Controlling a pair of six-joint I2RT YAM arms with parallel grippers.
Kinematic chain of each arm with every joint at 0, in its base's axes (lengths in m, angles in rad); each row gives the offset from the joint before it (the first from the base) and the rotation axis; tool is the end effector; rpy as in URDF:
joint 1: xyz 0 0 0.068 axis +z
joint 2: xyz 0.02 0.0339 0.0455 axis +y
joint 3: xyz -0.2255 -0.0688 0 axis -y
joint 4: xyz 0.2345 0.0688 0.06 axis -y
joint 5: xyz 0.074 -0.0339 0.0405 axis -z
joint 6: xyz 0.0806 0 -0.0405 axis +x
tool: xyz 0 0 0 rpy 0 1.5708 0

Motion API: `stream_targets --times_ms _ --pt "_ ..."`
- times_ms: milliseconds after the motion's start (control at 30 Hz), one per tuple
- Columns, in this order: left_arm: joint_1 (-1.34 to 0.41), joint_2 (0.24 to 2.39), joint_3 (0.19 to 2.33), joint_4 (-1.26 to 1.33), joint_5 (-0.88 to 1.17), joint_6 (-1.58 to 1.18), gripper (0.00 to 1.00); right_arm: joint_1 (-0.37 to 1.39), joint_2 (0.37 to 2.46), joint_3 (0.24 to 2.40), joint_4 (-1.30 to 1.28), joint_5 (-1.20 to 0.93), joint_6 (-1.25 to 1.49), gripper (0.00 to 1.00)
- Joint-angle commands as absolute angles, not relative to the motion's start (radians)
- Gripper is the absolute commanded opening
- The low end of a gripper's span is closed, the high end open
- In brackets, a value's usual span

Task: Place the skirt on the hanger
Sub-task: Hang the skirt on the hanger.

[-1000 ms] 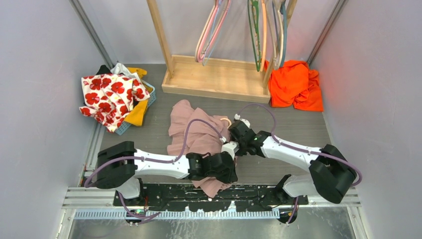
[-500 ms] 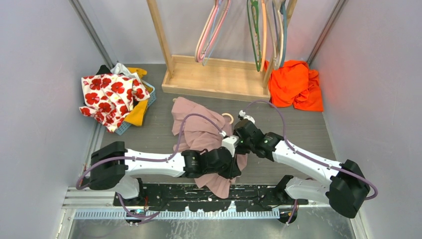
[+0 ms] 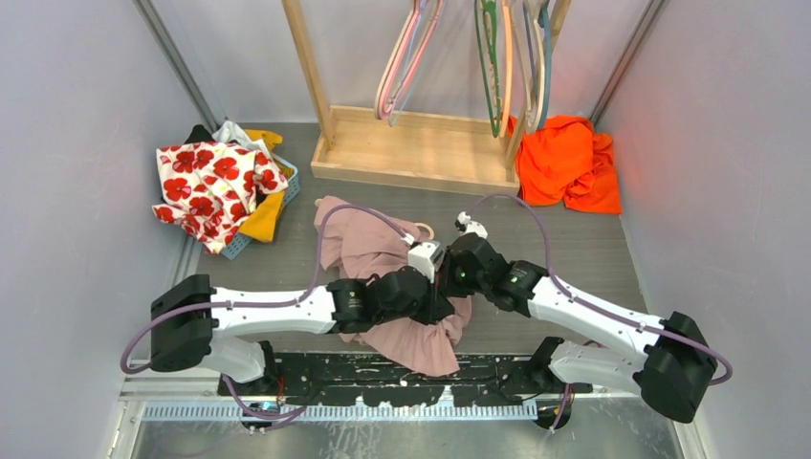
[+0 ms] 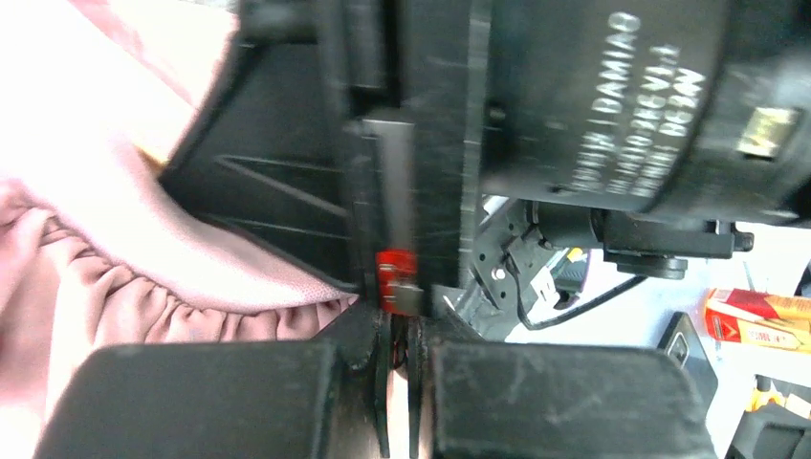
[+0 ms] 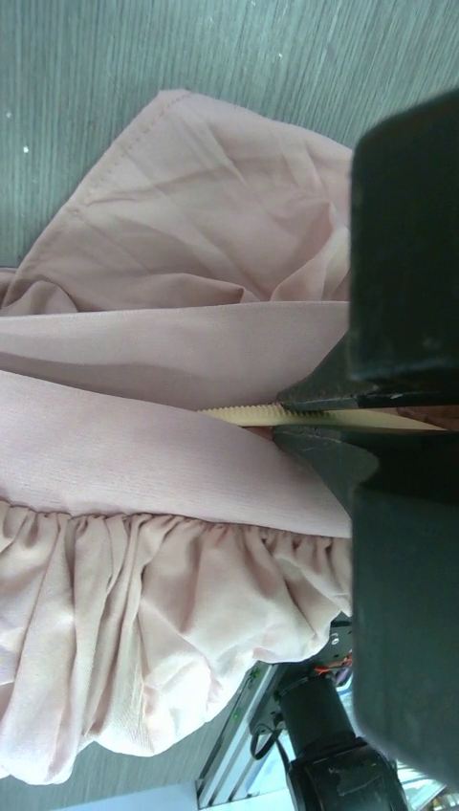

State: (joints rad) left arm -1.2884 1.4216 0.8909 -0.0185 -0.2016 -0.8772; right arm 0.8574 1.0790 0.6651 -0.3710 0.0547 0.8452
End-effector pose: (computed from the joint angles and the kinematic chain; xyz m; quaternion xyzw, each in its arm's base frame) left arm 0.1129 -0.3312 0.1897 0.1290 0.8597 -0.3885 0.3056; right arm 0.1745 0.1949 0.1637 0.0048 0.9235 0.2712 0.2712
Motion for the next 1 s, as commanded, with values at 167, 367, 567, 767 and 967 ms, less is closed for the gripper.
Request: stream_targets --times_ms 167,367,567,767,967 --pt "-1.135 1.334 0.837 0.039 -0.348 -0.839 0.00 0.915 0.992 0.666 -0.362 -0.015 0.857 0.01" --pt "-1.117 1.352 0.896 -0.025 -0.269 -0.833 0.14 0.919 1.074 0.673 -0.360 -0.012 0.801 0.01" --pt "-1.117 1.317 0.922 -0.144 -0.201 -0.868 0.25 0.917 1.146 0.684 -0.353 -0.039 0.742 0.19" --pt "-1.117 1.244 0.922 -0.257 -0.182 -0.880 0.34 0.904 1.154 0.687 -0.388 -0.029 0.705 0.40" --pt "-1.115 1.180 0.898 -0.345 -0.250 -0.874 0.38 0.808 1.030 0.676 -0.455 0.021 0.676 0.52"
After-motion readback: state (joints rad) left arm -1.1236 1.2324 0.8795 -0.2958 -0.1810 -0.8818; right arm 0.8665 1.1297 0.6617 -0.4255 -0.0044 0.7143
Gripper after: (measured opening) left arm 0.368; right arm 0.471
